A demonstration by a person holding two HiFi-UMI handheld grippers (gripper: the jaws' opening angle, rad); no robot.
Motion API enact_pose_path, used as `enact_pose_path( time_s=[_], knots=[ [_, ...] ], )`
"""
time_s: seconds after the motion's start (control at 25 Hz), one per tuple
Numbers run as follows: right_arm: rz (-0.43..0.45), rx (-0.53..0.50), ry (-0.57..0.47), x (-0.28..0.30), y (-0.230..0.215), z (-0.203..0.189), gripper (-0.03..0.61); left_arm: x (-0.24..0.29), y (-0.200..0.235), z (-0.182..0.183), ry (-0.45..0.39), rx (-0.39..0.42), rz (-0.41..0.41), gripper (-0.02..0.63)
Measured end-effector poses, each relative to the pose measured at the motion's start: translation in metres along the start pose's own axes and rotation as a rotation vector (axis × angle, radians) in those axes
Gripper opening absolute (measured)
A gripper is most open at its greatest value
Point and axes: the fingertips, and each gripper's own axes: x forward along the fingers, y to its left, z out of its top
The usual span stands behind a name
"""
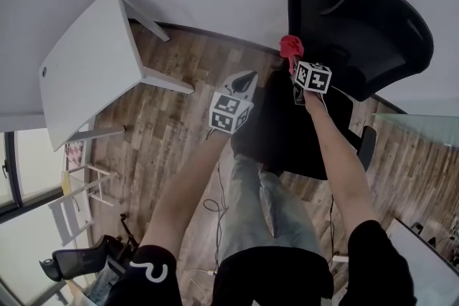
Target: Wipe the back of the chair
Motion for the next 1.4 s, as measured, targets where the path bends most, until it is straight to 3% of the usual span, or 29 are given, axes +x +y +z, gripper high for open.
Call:
enact_pose_path(
  time_s=[0.36, 1.16, 1.4],
  knots=[
    [-0.061, -0.018, -0.015, -0.001, -0.040, 0.004, 0.069, 0.019, -0.020, 0.001, -0.012, 0.016, -0.028, 0.026],
    [-0.192, 0.024, -0.064, -0.091, -0.167, 0.008, 0.071, 0.063, -0.101, 0.007, -0.011, 0.087, -0.092, 0.026],
    [-0.270, 0.047, -0.068, -0.123, -0.209, 0.004, 0.071, 0.071, -0.113, 0.008, -0.008, 0.079, -0.090, 0.026]
  ],
)
